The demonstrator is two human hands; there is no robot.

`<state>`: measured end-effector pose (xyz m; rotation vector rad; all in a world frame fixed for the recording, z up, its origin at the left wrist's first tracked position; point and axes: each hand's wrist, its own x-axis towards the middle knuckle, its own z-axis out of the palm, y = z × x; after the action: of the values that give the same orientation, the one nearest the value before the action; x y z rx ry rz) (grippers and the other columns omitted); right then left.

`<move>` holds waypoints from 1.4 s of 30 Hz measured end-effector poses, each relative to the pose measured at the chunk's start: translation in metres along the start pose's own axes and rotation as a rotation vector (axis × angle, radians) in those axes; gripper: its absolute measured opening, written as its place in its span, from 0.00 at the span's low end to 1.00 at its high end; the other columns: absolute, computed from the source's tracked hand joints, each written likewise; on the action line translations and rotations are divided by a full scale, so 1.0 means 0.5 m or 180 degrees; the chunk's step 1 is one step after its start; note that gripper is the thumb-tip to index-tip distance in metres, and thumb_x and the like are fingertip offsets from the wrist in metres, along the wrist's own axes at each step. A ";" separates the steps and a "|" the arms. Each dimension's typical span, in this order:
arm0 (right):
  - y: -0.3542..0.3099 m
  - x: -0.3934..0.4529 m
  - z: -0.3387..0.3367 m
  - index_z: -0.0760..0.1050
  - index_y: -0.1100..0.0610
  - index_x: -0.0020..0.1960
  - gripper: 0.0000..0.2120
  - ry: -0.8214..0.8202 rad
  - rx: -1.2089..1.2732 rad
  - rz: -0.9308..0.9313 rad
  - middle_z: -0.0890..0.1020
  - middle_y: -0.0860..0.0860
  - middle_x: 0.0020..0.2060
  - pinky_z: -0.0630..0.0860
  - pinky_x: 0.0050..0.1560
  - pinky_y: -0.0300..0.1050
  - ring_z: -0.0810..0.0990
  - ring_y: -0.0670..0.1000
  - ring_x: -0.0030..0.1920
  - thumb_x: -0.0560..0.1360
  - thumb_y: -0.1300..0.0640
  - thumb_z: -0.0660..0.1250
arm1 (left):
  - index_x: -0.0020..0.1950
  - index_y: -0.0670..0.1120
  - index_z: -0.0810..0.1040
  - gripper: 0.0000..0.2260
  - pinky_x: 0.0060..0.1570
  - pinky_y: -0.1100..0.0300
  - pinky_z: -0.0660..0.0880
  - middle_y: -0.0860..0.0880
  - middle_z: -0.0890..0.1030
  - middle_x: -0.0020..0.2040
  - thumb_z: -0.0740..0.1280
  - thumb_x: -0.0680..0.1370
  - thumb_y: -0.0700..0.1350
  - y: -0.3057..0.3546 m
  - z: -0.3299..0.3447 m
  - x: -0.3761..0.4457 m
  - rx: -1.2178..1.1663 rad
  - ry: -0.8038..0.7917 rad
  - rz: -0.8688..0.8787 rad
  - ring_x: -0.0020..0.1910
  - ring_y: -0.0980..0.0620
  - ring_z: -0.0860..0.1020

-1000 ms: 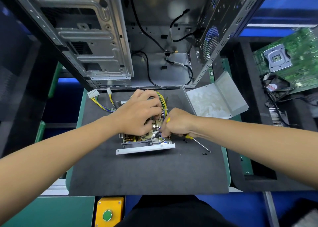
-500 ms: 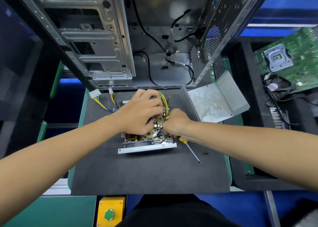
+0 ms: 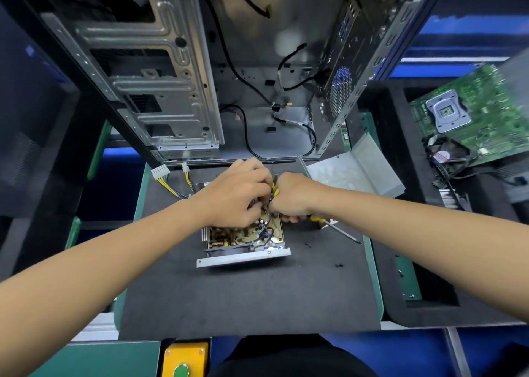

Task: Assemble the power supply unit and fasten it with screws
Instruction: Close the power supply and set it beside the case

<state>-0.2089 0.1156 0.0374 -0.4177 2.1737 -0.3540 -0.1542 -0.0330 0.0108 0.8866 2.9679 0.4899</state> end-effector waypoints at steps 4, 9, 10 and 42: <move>-0.004 -0.024 -0.073 0.77 0.60 0.35 0.06 0.0236 -0.0022 -0.0087 0.76 0.55 0.23 0.63 0.23 0.34 0.67 0.53 0.21 0.68 0.60 0.64 | 0.38 0.41 0.75 0.02 0.40 0.51 0.67 0.44 0.76 0.39 0.67 0.70 0.37 0.009 -0.023 0.035 -0.0181 0.0148 -0.0312 0.41 0.43 0.71; 0.026 -0.046 -0.161 0.79 0.64 0.40 0.10 0.0768 -0.0277 -0.0087 0.83 0.58 0.31 0.66 0.24 0.36 0.72 0.54 0.25 0.71 0.57 0.66 | 0.48 0.44 0.79 0.06 0.47 0.52 0.71 0.48 0.77 0.45 0.66 0.73 0.40 0.033 -0.042 0.111 -0.0653 0.0136 -0.0802 0.47 0.49 0.73; 0.039 -0.046 -0.172 0.80 0.64 0.41 0.11 0.0862 -0.0402 -0.0043 0.84 0.59 0.33 0.68 0.26 0.37 0.73 0.54 0.27 0.71 0.56 0.66 | 0.50 0.45 0.79 0.07 0.48 0.52 0.71 0.48 0.78 0.47 0.66 0.74 0.41 0.041 -0.041 0.127 -0.0622 0.0029 -0.0726 0.49 0.48 0.74; 0.283 -0.054 -0.252 0.69 0.60 0.35 0.08 0.0973 -0.1159 0.0673 0.71 0.53 0.29 0.66 0.29 0.42 0.67 0.52 0.28 0.72 0.64 0.64 | 0.43 0.47 0.85 0.08 0.43 0.61 0.73 0.60 0.81 0.35 0.72 0.71 0.35 0.135 -0.085 0.221 -0.0836 -0.0165 -0.0179 0.39 0.60 0.77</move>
<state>-0.3190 0.2676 0.0742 -0.3437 2.5634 0.1070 -0.2152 0.0673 0.0807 0.7748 2.7856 0.8168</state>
